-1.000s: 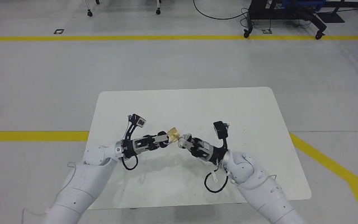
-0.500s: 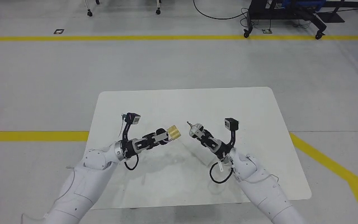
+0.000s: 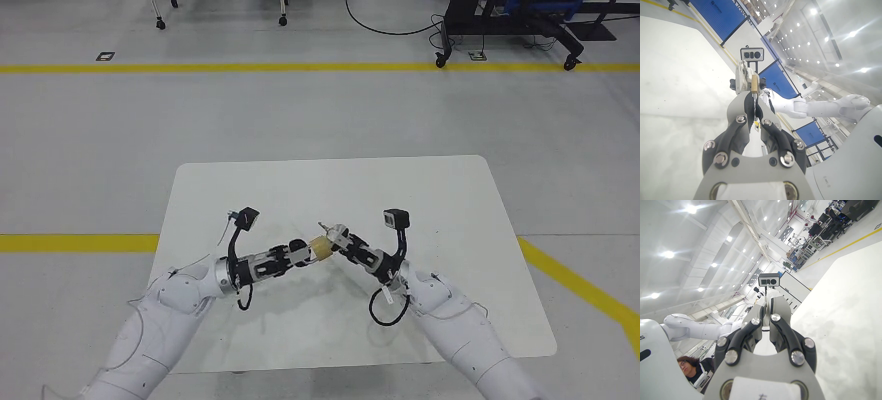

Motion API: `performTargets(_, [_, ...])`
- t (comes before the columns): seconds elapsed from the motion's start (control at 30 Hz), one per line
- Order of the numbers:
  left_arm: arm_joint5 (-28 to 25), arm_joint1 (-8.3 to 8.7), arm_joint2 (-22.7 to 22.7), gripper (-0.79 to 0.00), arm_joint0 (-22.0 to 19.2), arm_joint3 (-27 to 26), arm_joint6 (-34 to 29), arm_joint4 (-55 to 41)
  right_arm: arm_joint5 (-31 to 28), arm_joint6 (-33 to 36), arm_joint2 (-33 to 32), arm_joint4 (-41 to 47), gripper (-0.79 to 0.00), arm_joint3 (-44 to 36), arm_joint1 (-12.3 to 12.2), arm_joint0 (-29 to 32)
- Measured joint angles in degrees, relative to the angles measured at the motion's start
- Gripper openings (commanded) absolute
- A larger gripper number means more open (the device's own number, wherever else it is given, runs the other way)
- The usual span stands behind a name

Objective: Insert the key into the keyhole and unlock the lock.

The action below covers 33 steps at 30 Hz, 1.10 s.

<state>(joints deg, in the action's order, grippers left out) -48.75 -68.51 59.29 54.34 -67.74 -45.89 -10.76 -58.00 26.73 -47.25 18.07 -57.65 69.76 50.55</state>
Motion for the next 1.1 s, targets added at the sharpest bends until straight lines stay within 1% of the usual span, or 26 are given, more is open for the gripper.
performTargets(0.23, [0.7,-0.22,-0.8,-0.785,0.2,-0.3,3.1,4.4,0.0,2.6,-1.0,0.4,-0.785,-1.2,0.1,0.8])
performTargets(0.57, [1.6,-0.22,-0.7,-0.785,0.4,-0.5,6.3,8.6,0.0,5.1,-1.6,1.0,-0.785,-2.3,0.4,1.7])
performTargets(0.77, [2.7,-0.23,-1.0,-0.785,0.5,-1.6,9.1,15.6,0.0,6.5,-1.6,0.9,-0.785,-2.5,0.6,1.8])
performTargets(0.87, [3.7,-0.15,-0.5,-0.785,0.7,-2.6,12.1,20.6,0.2,7.9,-1.2,0.5,-0.785,-2.8,0.7,1.7])
performTargets(0.93, [4.4,0.03,0.5,-0.785,1.2,-3.7,15.2,25.5,0.5,9.4,-0.8,0.2,-0.785,-3.2,0.7,1.6])
performTargets(1.1, [4.2,0.72,3.7,-0.785,3.4,-7.2,23.1,36.3,0.0,9.7,-1.9,0.6,-0.785,-4.0,0.6,1.9])
